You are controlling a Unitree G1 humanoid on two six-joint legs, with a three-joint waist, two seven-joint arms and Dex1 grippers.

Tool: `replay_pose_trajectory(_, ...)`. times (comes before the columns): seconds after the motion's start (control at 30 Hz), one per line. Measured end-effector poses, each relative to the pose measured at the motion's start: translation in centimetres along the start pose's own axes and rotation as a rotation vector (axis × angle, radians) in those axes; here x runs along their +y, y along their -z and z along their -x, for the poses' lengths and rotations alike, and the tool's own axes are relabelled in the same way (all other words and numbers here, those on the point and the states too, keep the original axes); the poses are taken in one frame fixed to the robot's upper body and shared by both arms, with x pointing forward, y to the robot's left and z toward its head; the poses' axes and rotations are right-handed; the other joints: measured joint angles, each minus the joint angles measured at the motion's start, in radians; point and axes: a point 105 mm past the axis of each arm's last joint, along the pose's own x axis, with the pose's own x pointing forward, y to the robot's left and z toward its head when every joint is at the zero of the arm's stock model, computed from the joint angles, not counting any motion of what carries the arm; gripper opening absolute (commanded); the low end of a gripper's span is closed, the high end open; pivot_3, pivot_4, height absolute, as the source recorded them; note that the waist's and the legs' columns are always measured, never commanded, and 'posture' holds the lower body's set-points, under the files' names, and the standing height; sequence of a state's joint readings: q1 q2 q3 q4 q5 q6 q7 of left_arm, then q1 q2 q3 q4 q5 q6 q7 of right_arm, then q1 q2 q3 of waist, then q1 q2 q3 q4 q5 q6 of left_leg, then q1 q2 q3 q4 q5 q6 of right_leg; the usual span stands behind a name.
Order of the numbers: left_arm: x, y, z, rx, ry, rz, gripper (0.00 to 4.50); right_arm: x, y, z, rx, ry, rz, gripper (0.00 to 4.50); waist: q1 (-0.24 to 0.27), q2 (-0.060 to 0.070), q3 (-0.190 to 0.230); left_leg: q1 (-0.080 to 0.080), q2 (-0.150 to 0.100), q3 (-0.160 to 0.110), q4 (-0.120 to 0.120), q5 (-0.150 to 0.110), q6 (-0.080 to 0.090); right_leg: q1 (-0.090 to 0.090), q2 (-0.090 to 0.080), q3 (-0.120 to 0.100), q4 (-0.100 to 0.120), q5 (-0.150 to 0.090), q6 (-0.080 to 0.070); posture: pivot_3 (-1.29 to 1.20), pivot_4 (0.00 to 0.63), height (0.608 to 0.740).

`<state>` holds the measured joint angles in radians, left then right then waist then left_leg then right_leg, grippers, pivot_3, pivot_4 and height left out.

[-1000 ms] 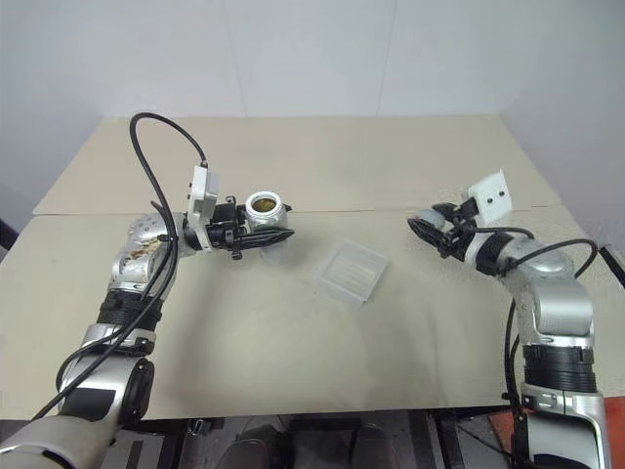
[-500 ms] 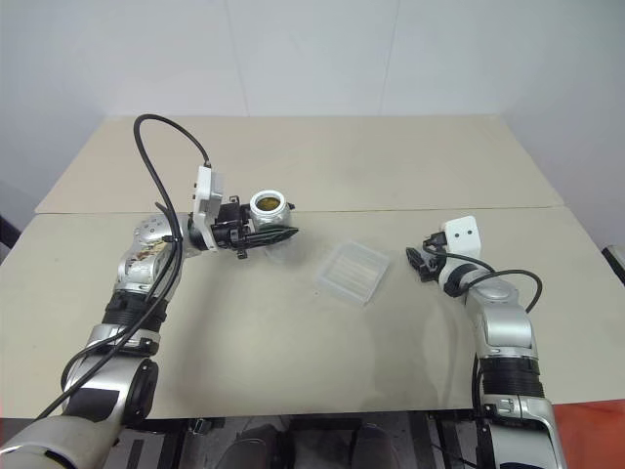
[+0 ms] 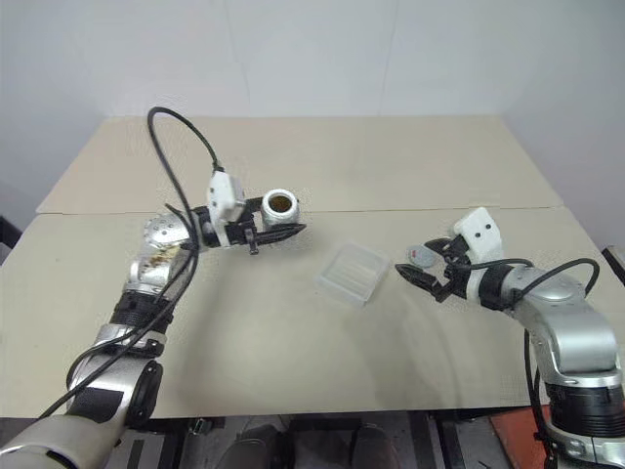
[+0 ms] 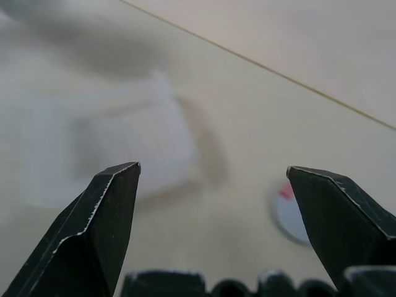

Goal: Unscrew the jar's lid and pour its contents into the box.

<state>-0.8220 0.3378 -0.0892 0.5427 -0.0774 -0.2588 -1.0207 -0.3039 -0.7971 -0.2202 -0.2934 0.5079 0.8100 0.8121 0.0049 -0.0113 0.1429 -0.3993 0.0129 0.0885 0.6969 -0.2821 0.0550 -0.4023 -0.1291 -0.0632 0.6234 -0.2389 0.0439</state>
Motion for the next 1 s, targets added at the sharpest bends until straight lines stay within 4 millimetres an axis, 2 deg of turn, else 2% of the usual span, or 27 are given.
replay_pose_trajectory(0.03,0.0,0.2,-0.6,0.027,-0.021,-0.071,2.12,0.2,-0.2,0.3,0.015,-0.031,-0.012,4.41,0.005,0.0,0.0,0.0,0.0,0.0,0.0,0.0,0.0,0.0,0.0,0.0,-0.001,0.0,0.0,0.0,0.15,0.74)
replay_pose_trajectory(0.13,0.7,-0.4,-2.9,0.105,-0.072,-0.51,2.12,0.9,-1.3,1.0,0.046,-0.119,-0.017,4.41,0.02,-0.001,0.0,-0.001,-0.001,-0.001,0.0,-0.001,0.001,0.0,0.0,-0.001,-0.003,0.001,-0.001,0.0,0.15,0.74)
replay_pose_trajectory(0.27,1.9,-4.9,-5.6,-0.014,-0.146,-0.914,2.12,1.8,-1.3,1.2,0.077,-0.199,-0.025,4.41,0.034,-0.001,0.0,-0.005,-0.002,-0.001,0.0,-0.001,0.002,-0.002,0.0,-0.002,-0.006,0.001,0.0,0.0,0.15,0.74)
replay_pose_trajectory(0.37,1.2,-7.6,-8.1,-0.095,-0.115,-1.272,2.12,2.1,-1.9,1.2,0.093,-0.235,-0.009,4.41,0.039,-0.001,0.0,-0.006,-0.003,-0.001,0.0,-0.001,0.002,-0.001,0.0,-0.004,-0.008,0.001,0.0,0.0,0.15,0.74)
replay_pose_trajectory(0.43,0.3,-8.2,-9.2,-0.146,-0.073,-1.455,2.12,2.2,-2.2,1.1,0.093,-0.246,-0.002,4.41,0.038,-0.001,0.0,-0.006,-0.003,0.0,-0.001,-0.001,0.002,-0.001,0.0,-0.004,-0.009,0.001,0.001,0.0,0.15,0.74)
replay_pose_trajectory(0.47,-0.4,-7.7,-9.6,-0.165,-0.037,-1.531,2.12,2.2,-2.3,1.1,0.095,-0.247,-0.004,4.41,0.037,-0.001,0.0,-0.006,-0.002,-0.001,-0.001,-0.001,0.002,-0.001,0.0,-0.004,-0.009,0.001,0.001,0.0,0.15,0.74)
replay_pose_trajectory(0.6,-3.5,-3.4,-10.4,-0.154,0.168,-1.742,2.12,2.3,-2.2,1.1,0.099,-0.248,-0.026,4.41,0.035,-0.001,0.0,-0.007,-0.002,0.0,-0.001,-0.001,0.002,-0.003,0.0,-0.004,-0.008,0.001,0.001,0.0,0.15,0.74)
replay_pose_trajectory(0.67,-4.7,-2.0,-11.2,-0.132,0.24,-1.831,2.12,2.2,-2.2,1.2,0.093,-0.242,-0.044,4.41,0.035,-0.001,0.0,-0.007,-0.002,0.0,-0.001,-0.001,0.002,-0.003,0.0,-0.004,-0.008,0.001,0.001,0.0,0.15,0.74)
replay_pose_trajectory(0.83,-5.3,-2.1,-12.5,-0.125,0.203,-1.867,2.12,2.1,-2.2,1.6,0.067,-0.204,-0.066,4.41,0.037,-0.001,0.0,-0.008,-0.001,0.0,0.0,-0.001,0.002,-0.003,0.0,-0.004,-0.008,0.001,0.001,0.0,0.15,0.74)
replay_pose_trajectory(1.0,-5.4,-2.1,-12.4,-0.142,0.192,-1.873,2.12,2.3,-2.4,1.8,0.054,-0.193,-0.078,4.41,0.033,-0.001,0.0,-0.007,-0.001,0.0,0.0,-0.001,0.002,-0.003,0.0,-0.004,-0.007,0.001,0.001,0.0,0.15,0.74)
